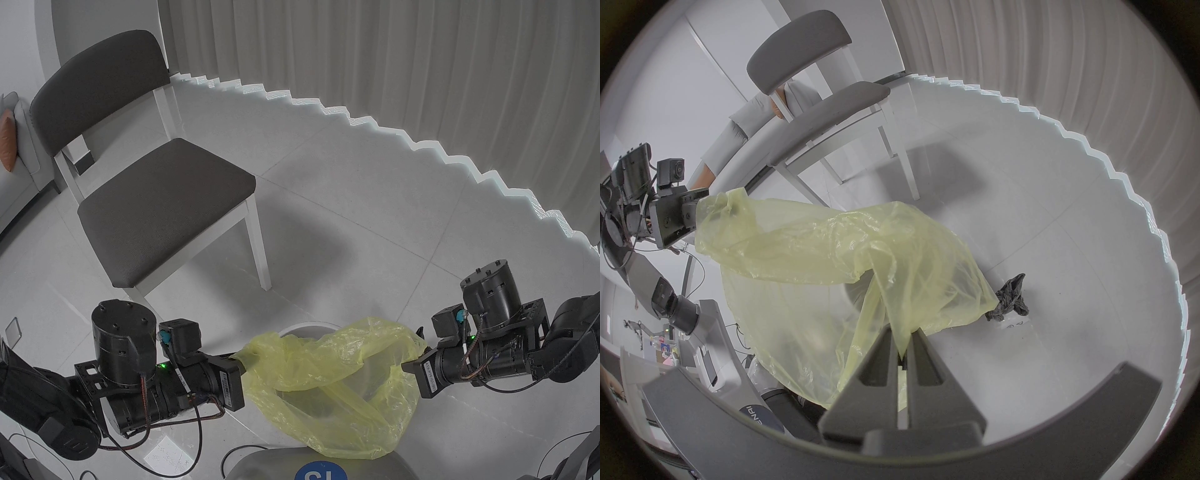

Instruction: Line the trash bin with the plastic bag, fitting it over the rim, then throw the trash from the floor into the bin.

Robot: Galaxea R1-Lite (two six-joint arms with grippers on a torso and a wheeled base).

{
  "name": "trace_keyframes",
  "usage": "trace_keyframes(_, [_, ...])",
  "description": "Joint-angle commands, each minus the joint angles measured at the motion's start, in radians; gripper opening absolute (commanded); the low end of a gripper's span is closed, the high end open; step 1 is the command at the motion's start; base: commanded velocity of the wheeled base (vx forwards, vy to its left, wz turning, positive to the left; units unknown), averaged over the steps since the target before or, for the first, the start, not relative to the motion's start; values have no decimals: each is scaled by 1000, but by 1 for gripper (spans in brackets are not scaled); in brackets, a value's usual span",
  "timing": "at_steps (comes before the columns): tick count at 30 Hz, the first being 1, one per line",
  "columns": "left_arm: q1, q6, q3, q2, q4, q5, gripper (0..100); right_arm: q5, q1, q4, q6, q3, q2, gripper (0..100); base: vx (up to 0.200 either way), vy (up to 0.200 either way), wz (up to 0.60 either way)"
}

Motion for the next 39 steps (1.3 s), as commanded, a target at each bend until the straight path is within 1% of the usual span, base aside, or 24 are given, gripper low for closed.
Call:
trace_keyframes(1, [8,-5,1,29,-12,0,0,0,1,-1,0,-11,19,0,0,0,0])
trace_keyframes(5, [26,-19,0,55,-20,-2,0,0,1,-1,1,-24,35,0,0,0,0])
trace_keyframes(12, [49,-28,10,123,-104,-6,0,2,1,0,0,-69,88,0,0,0,0])
trace_keyframes(15, [51,-49,20,155,-141,-6,0,2,1,-3,0,-80,115,0,0,0,0])
trace_keyframes(19, [60,-72,18,190,-155,-8,0,3,-2,-3,-2,-95,144,0,0,0,0])
trace_keyframes(24, [68,-75,20,235,-194,-10,0,23,-10,-1,-2,-109,164,0,0,0,0])
trace_keyframes(29, [92,-74,23,278,-248,-14,0,25,-16,-3,-2,-133,203,0,0,0,0])
trace_keyframes(39, [112,-74,69,359,-349,-57,0,32,-21,0,-3,-164,264,0,0,0,0])
